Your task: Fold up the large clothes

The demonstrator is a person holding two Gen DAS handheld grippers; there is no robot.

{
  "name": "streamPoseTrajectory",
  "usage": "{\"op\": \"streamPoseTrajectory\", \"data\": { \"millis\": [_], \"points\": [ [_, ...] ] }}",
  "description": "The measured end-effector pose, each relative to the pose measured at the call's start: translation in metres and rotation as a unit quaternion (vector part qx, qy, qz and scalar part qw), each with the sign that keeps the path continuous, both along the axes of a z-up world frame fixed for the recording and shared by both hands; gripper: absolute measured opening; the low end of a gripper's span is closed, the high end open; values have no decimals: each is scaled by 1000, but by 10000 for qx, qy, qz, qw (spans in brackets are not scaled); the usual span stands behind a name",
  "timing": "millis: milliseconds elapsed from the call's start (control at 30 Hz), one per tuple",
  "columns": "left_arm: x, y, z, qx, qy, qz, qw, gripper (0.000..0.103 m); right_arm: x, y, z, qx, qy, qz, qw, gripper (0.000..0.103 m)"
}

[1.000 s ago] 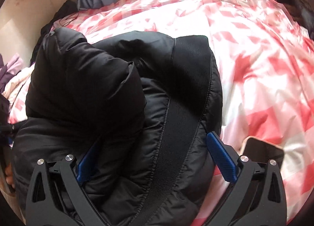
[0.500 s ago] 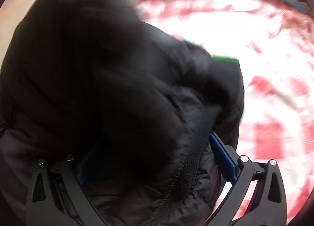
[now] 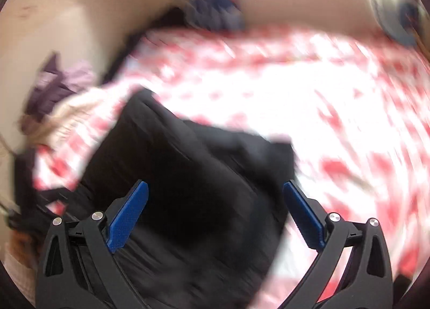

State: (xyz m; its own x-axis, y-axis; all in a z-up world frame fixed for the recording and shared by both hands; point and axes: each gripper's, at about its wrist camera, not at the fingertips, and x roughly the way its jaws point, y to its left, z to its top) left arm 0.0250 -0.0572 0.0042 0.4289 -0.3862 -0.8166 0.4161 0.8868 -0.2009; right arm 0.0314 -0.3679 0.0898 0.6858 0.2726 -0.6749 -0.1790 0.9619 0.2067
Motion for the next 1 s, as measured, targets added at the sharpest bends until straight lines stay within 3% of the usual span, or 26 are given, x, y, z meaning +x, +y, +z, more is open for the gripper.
{"op": "streamPoseTrajectory", "data": {
  "millis": [67,133,233,267,333,433,567,700,767,867,1000],
  "points": [
    [-2,7,1,-75,71,34,9999,81,26,23,-3,-41,105,212,9997,97],
    [-4,20,3,-325,178,76,9993,81,66,24,-39,-23,728,54,9973,97],
    [-13,61,16,-929,148,328,9950,82,99,-13,-113,1089,1500,-282,9823,97],
    [-14,76,23,-1143,67,523,9920,83,95,-19,-119,1176,1419,-446,9819,97],
    [-10,88,40,-1036,-304,929,9898,83,88,-12,-120,874,1243,-521,9870,97],
    [5,62,59,-1198,-511,575,9898,83,90,-4,-121,611,1206,-423,9899,97],
    [9,-4,38,-821,-332,-137,9960,83,75,-12,-106,731,1387,-314,9871,97],
    [-3,-25,4,84,-670,-122,9976,87,24,-11,-60,128,648,-399,9970,97],
    [-5,-26,-5,118,-723,-82,9973,89,6,-3,-78,-298,958,-292,9945,97],
    [-10,-33,-5,353,-840,4,9958,88,7,2,-102,-344,1299,-142,9908,97],
    [-29,-36,4,624,-1069,144,9922,89,-18,-2,-62,-268,916,-287,9950,97]
  ]
}}
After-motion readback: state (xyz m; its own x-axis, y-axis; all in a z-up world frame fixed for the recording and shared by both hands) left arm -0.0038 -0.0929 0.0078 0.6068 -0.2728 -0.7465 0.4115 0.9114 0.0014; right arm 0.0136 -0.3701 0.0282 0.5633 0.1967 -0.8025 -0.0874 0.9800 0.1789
